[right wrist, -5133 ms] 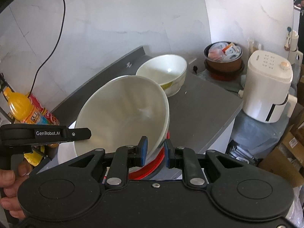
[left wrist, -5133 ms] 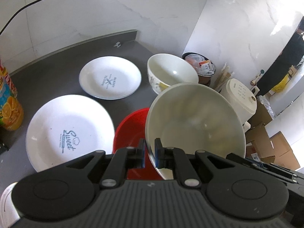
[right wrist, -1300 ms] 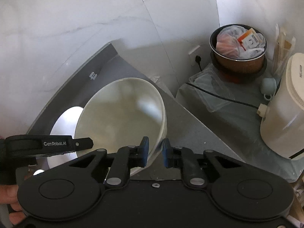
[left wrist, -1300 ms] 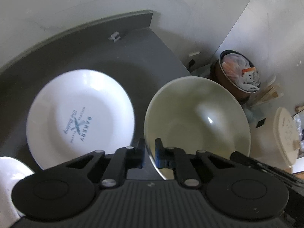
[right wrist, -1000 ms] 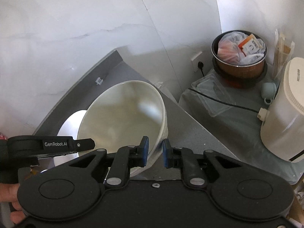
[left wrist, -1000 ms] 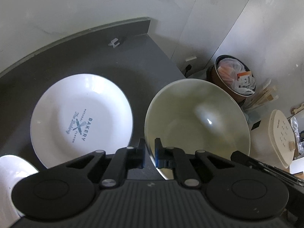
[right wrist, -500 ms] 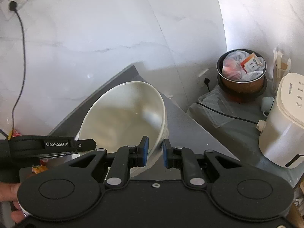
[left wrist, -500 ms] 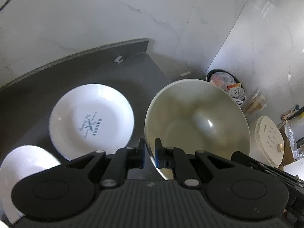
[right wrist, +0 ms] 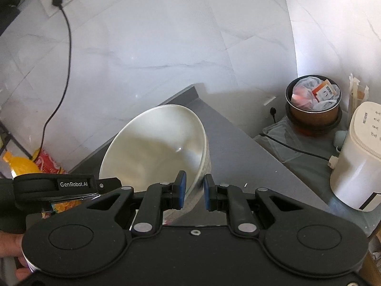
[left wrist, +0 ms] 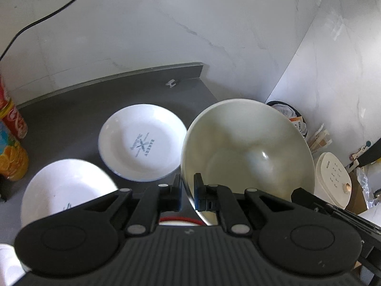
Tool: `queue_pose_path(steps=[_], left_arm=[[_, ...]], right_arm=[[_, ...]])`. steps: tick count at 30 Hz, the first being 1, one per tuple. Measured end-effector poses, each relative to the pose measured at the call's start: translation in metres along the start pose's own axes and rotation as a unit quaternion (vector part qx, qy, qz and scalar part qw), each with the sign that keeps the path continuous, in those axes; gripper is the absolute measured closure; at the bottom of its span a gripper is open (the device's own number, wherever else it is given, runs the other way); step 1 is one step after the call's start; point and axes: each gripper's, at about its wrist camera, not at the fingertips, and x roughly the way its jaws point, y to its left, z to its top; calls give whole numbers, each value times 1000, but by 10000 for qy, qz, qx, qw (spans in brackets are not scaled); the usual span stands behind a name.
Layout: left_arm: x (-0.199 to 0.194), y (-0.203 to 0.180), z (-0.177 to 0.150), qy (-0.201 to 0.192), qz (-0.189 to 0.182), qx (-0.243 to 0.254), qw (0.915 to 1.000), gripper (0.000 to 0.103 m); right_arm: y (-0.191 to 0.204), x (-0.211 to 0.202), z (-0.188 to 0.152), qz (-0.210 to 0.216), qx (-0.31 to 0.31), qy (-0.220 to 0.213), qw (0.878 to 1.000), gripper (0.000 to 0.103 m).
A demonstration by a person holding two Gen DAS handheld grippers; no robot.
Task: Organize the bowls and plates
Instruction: 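Lift the smaller cream bowl and carry it over the bowl stack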
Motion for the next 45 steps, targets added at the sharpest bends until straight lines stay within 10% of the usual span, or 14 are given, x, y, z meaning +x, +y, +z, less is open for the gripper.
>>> queue_pose_path(steps=[45], left_arm=[[-36, 55, -96, 469, 398, -285, 9977, 95]], right_arm=[[36, -20, -89, 89, -325, 896, 9954, 86]])
